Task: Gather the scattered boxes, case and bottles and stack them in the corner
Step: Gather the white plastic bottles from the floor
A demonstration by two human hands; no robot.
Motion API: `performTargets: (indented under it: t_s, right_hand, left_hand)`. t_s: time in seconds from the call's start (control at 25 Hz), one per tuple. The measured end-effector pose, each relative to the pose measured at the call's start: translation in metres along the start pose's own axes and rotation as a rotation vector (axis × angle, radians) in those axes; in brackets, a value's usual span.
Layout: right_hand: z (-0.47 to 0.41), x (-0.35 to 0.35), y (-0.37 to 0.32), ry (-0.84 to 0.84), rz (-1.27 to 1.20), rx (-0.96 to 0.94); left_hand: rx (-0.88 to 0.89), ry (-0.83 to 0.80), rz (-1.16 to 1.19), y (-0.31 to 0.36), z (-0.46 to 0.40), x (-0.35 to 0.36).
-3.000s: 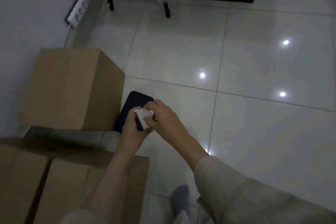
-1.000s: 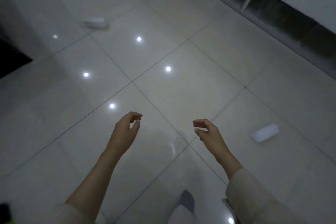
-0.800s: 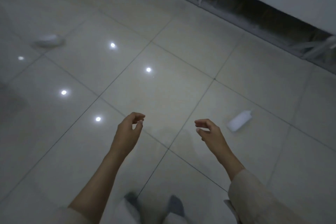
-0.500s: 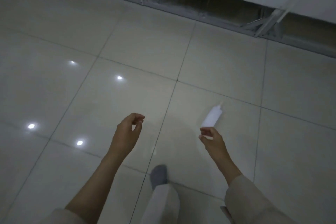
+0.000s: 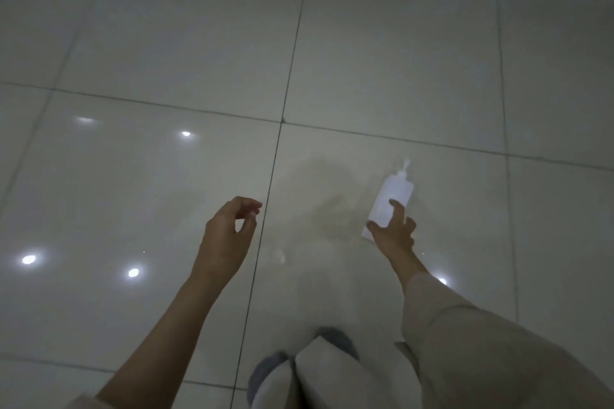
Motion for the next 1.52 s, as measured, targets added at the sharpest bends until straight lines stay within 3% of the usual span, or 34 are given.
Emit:
performTargets:
  t_s: [0.2,0.36,0.52,0.76,0.92,1.12,1.36,1.52]
  right_hand:
    - [-0.062,0.027,0.012,0.091,0.018,0.02]
    - [-0.055,0.022,0.003,0.063,0.026,-0.041]
    - [0.024,0.031,-0.02,-0.198,-0.112,-0.176]
    - [0.229,0.029,-0.089,-0.681,-0.118,-0.33]
    - [0.363,0.018,-0.146,-0.921,-0.011,-0.482]
    - [0.496,0.029,-0.187,-1.183,0.27,-0.687]
    - [0.614,0.058,-0.205,-1.324,0.428,-0.843]
    - [0.693,0.096,-0.187,-1.411,0.554,-0.873]
  left_hand:
    - [-0.04,-0.057,-0.028,-0.065,-0.003,0.03]
    - [-0.117,-0.016,-0.003,-0.076,0.009,0.016]
    - [-0.153,-0.017,0.057,-0.039,0.037,-0.016]
    - [-0.222,-0.004,0.166,0.044,0.078,-0.117]
    - [-0.319,0.151,0.236,0.087,0.114,-0.216]
    - [-0.344,0.338,0.537,0.124,0.16,-0.31]
    - [-0.311,0.803,0.582,0.135,0.229,-0.406]
    - [-0.381,1.043,0.58,0.111,0.304,-0.457]
Point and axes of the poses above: each hand's wrist, its own z-axis away from the middle knuckle, its own x-axis out of the palm, y = z × x, the point moved 7 cm from there along -z, towards the middle knuckle, and after that the axes turned 10 degrees about x, right-handed, at the moved point
